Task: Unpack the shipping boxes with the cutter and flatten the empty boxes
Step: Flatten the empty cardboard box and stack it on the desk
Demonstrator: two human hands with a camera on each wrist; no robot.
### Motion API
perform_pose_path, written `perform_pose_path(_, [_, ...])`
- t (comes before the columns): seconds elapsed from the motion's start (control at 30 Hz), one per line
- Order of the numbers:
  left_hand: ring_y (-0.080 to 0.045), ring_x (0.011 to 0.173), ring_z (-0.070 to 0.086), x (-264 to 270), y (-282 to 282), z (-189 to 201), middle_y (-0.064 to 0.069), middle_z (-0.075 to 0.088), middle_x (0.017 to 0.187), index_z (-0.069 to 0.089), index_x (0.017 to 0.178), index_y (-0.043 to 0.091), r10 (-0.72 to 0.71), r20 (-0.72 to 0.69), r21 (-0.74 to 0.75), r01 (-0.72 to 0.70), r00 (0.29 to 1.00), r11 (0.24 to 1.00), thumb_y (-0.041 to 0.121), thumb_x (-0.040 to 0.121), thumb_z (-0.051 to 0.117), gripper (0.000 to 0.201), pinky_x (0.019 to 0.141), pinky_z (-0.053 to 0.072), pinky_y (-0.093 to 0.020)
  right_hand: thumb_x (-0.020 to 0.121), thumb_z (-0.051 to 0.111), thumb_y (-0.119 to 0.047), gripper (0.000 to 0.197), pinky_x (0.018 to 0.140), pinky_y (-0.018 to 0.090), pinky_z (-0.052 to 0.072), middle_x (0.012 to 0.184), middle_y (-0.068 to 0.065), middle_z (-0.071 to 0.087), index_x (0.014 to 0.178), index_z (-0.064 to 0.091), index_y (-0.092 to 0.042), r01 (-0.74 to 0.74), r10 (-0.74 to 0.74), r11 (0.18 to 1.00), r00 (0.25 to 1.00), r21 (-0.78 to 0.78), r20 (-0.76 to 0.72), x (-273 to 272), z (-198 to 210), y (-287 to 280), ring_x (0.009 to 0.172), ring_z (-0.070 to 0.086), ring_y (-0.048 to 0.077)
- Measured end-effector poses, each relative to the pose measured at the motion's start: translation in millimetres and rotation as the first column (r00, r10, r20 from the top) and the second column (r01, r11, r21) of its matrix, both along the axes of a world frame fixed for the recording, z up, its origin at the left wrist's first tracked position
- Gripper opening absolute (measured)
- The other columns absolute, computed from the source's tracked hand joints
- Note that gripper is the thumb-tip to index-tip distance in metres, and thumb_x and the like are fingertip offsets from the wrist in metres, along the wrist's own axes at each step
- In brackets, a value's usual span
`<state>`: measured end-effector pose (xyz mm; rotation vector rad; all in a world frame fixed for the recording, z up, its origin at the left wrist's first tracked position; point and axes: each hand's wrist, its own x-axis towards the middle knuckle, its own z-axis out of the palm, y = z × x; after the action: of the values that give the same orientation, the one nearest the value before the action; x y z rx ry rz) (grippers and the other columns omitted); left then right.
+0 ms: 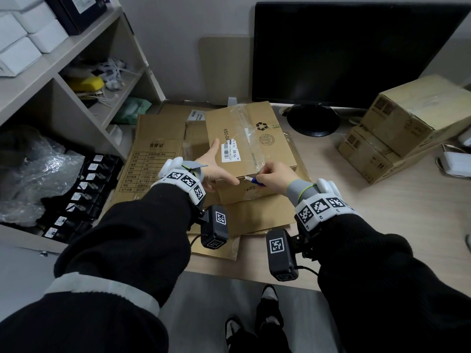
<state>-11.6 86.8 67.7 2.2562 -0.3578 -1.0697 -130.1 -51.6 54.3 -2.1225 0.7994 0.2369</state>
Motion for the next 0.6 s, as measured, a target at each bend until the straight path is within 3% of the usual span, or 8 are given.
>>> perform_pose_path(0.1, [-0.024, 0.104, 0.054, -0.4, -0.1, -0.6, -0.003, 0.033, 0.15, -0.012, 0.148, 0.046, 0.0, 0.007, -0.003, 0.0, 1.0, 1.0, 0.017, 0.068, 0.086, 0.13, 0.059, 0.055, -0.033, 0.088, 0.053, -0.014, 0.021, 0.062, 0.026, 0.039, 0.081, 0.0, 0.057, 0.069, 0.048, -0.023, -0.003, 0.003, 1.0, 1.0, -0.023, -0.006, -0.4, 0.4, 0.0, 0.083, 0.052, 0.019])
perform_pose_path(0.23, [-0.022, 0.095, 0.061, -0.1, 1.2, -1.7, -0.004, 0.039, 0.145, -0.012, 0.147, 0.046, -0.009, 0.022, -0.001, 0.009, 1.0, 1.0, 0.022, 0.067, 0.087, 0.13, 0.06, 0.058, -0.035, 0.088, 0.052, -0.014, 0.022, 0.071, 0.027, 0.041, 0.088, 0.001, 0.058, 0.069, 0.048, -0.024, 0.002, -0.002, 1.0, 1.0, -0.029, 0.002, -2.2, -1.0, 0.2, 0.085, 0.053, 0.02])
perform_pose_path(0.43, [-0.02, 0.094, 0.061, -0.2, 0.5, -1.3, -0.003, 0.039, 0.145, -0.011, 0.147, 0.047, -0.007, 0.021, -0.006, 0.008, 1.0, 1.0, 0.024, 0.066, 0.087, 0.129, 0.058, 0.058, -0.033, 0.088, 0.053, -0.016, 0.01, 0.071, 0.028, 0.044, 0.088, 0.001, 0.061, 0.079, 0.054, -0.02, 0.008, -0.008, 0.999, 1.0, -0.053, 0.01, -3.8, -2.2, -0.9, 0.084, 0.055, 0.02])
perform_pose_path(0.6, [-0.019, 0.091, 0.061, -0.7, -1.7, -2.0, -0.003, 0.04, 0.143, -0.011, 0.148, 0.046, -0.007, 0.029, -0.006, 0.008, 1.0, 1.0, 0.025, 0.066, 0.087, 0.129, 0.059, 0.057, -0.034, 0.087, 0.055, -0.016, 0.005, 0.066, 0.026, 0.042, 0.074, -0.006, 0.055, 0.083, 0.056, -0.019, 0.07, -0.068, 0.995, 0.997, -0.075, 0.035, -7.4, -4.4, -2.4, 0.078, 0.054, 0.017])
